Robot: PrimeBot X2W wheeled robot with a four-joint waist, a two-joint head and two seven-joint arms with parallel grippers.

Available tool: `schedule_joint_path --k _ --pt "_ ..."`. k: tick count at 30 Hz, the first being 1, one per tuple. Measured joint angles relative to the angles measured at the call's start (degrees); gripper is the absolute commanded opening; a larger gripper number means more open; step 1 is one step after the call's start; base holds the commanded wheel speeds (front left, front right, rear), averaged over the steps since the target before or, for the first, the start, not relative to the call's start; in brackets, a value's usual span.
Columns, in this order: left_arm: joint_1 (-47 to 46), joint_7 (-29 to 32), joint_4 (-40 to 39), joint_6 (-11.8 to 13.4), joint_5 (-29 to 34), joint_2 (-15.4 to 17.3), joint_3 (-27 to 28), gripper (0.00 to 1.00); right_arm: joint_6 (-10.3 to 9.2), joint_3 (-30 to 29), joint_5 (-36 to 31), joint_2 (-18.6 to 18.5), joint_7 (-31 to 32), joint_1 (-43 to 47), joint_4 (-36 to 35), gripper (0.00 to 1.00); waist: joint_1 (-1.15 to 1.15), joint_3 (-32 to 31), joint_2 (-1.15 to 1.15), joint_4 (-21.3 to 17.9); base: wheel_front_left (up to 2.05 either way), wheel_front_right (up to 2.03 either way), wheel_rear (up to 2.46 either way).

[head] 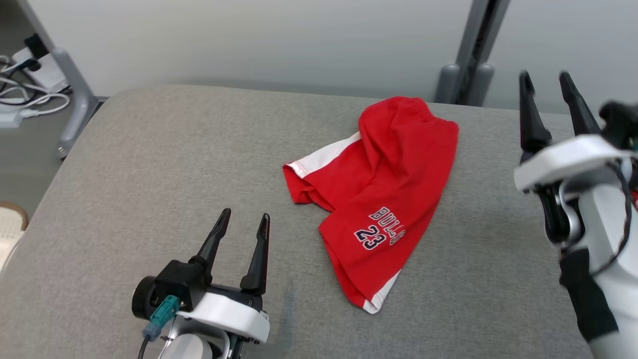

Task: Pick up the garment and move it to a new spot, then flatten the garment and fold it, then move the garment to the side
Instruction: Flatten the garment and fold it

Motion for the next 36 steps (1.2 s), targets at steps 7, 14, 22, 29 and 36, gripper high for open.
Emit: schedule_joint_path --k 7,14,22,29,36 --pt "1.1 0.0 1.4 -0.2 -1.0 0.0 -0.4 1.00 0.00 -7.2 -4.0 1.1 0.0 16.8 -15.6 1.00 0.00 -1.5 0.00 -4.2 0.00 0.00 0.00" --pt "0.6 0.0 7.0 0.2 -1.8 0.0 -1.9 1.00 0.00 -10.5 -5.5 4.9 0.0 25.7 -21.8 1.00 0.00 -1.5 0.00 -9.0 0.00 0.00 0.00" --pt "-1.7 2.8 12.4 -0.3 -6.9 0.0 -4.4 1.00 0.00 -10.6 -9.4 5.1 0.0 27.1 -23.7 1.00 0.00 -0.1 0.00 -11.8 0.00 0.00 0.00" --pt "-5.9 10.0 16.9 0.5 -9.7 0.0 -7.4 1.00 0.00 -10.4 -10.2 5.4 0.0 27.1 -23.8 1.00 0.00 2.2 0.00 -13.2 0.00 0.00 0.00" --pt "-8.4 13.0 19.3 2.6 -10.2 0.0 -8.3 1.00 0.00 -9.2 -11.4 5.6 0.0 26.9 -24.8 1.00 0.00 3.8 0.00 -15.0 0.00 0.00 0.00"
